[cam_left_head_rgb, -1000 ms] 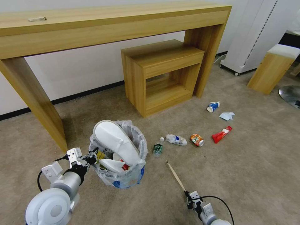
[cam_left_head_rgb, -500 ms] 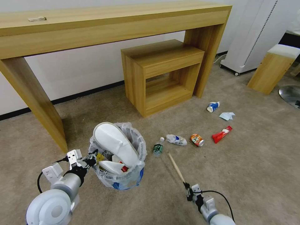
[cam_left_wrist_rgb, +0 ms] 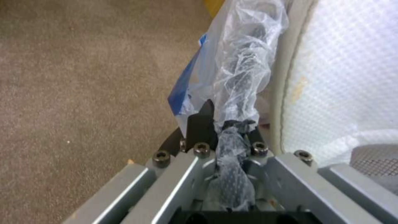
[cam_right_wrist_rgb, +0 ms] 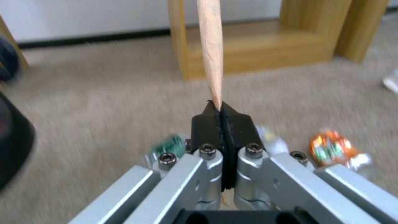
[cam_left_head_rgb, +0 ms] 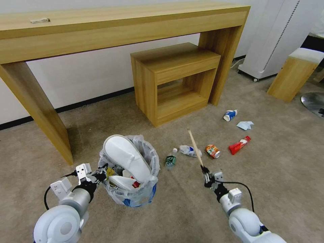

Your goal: Pick up the trash bin and place the garbage on the floor into it.

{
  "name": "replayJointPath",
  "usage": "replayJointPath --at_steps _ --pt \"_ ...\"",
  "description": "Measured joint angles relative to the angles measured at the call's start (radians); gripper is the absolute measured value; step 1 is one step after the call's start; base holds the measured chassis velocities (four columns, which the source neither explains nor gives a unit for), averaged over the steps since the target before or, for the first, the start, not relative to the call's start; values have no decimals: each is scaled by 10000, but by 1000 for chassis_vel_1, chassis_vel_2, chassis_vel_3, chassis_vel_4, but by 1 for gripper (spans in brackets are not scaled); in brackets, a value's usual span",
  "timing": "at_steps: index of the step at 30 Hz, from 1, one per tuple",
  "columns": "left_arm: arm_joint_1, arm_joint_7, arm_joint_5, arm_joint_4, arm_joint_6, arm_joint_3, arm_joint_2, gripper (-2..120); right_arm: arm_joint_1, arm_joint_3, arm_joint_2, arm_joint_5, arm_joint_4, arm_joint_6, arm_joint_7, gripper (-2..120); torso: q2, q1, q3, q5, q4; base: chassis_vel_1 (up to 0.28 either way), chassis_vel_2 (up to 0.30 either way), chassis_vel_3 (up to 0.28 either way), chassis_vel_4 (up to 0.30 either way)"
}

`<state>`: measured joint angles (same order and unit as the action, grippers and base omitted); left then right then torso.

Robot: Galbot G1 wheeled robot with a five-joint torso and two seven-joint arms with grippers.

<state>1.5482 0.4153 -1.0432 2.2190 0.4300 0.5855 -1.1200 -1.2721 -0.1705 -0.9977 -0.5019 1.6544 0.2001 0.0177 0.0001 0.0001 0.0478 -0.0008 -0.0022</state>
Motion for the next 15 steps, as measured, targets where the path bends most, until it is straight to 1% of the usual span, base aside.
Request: replayJointPath --at_steps 2,5,7,9,15 --pt "0 -5 22 -10 4 -24 -5 1 11 -5 26 -42 161 9 -15 0 0 0 0 -1 0 0 0 0 0" --pt "1 -12 80 -33 18 -111 -19 1 81 51 100 -161 743 23 -21 0 0 0 0 0 -1 0 0 0 0" --pt "0 -13 88 -36 22 -130 -24 1 105 76 123 -194 864 23 -21 0 -1 0 0 0 -1 0 0 0 0" --pt "-1 -14 107 -47 48 -210 -28 1 246 197 231 -341 1354 25 -19 0 0 0 0 0 -1 0 0 0 0" --pt "-1 -17 154 -83 91 -364 -30 1 661 523 370 -694 2028 64 27 0 0 0 1 -1 0 0 0 0 0"
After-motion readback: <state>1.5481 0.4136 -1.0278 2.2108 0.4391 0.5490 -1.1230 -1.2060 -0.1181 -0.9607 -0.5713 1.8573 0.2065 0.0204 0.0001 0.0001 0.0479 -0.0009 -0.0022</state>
